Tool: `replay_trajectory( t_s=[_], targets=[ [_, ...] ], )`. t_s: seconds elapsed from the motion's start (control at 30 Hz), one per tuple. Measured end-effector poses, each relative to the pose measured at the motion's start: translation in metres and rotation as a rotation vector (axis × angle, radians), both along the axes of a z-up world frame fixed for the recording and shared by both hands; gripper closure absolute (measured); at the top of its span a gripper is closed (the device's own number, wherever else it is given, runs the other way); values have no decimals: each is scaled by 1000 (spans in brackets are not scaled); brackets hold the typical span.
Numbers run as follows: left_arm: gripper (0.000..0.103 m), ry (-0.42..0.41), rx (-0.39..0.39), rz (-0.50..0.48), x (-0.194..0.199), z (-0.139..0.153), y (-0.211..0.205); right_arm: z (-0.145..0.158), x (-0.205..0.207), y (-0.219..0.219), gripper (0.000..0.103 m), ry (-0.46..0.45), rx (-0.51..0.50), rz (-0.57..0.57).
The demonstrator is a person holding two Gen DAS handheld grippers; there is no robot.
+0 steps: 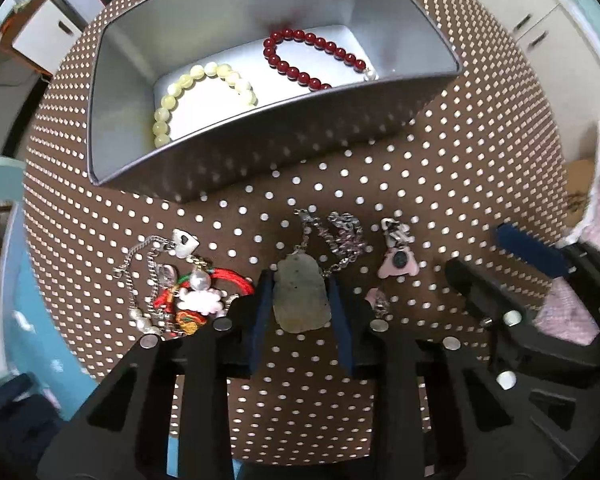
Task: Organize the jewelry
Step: 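Lift the jade pendant with the left tool while the right tool grasps a small pink charm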
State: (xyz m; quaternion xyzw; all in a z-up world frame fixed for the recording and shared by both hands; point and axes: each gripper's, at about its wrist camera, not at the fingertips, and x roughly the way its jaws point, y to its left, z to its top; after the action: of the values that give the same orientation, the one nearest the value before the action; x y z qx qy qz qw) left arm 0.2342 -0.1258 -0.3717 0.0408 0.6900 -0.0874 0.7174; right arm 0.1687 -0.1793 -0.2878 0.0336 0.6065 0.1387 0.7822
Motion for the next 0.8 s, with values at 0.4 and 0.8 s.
replay_trajectory(
  t_s=[0.4, 0.8],
  targets=[
    [76, 0, -104, 97, -22, 17, 81, 0, -1, 33, 65, -34, 30, 106],
    [76, -58, -184, 128, -56, 65, 156, -9, -7, 60, 93, -102, -118, 184]
  ],
)
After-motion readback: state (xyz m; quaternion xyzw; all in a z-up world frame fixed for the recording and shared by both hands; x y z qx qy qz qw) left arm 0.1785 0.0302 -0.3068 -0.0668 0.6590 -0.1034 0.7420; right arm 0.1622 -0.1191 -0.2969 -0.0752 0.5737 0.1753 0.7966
